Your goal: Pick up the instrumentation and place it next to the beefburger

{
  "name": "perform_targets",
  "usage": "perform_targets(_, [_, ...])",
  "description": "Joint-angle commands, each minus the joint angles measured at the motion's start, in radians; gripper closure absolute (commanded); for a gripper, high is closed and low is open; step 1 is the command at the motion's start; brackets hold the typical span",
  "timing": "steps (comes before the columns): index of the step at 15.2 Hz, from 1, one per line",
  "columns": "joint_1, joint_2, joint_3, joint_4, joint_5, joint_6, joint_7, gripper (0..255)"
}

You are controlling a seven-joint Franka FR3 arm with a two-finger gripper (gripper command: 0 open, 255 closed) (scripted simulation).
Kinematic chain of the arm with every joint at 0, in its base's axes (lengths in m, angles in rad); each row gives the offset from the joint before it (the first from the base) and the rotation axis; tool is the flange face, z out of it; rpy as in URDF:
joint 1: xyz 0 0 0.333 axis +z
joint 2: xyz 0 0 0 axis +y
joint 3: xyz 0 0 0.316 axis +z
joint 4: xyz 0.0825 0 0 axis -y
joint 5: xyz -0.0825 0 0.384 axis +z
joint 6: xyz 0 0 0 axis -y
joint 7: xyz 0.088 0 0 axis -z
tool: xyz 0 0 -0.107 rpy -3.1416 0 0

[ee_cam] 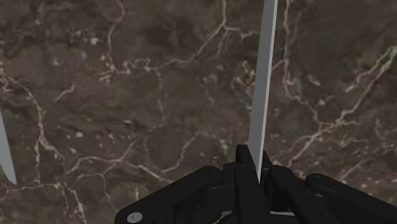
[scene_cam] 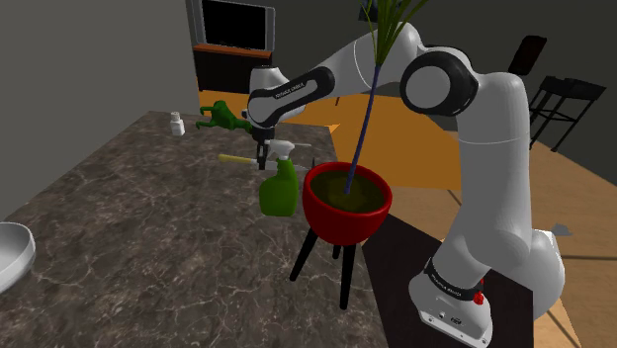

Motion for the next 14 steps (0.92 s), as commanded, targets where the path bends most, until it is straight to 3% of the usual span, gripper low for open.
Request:
perform_targets(1, [0.000, 0.000, 0.000, 0.000, 0.000, 0.000, 0.000, 255])
perform_targets(14, [0.001, -0.065, -0.002, 0.069, -0.005, -0.134, 0.004, 255])
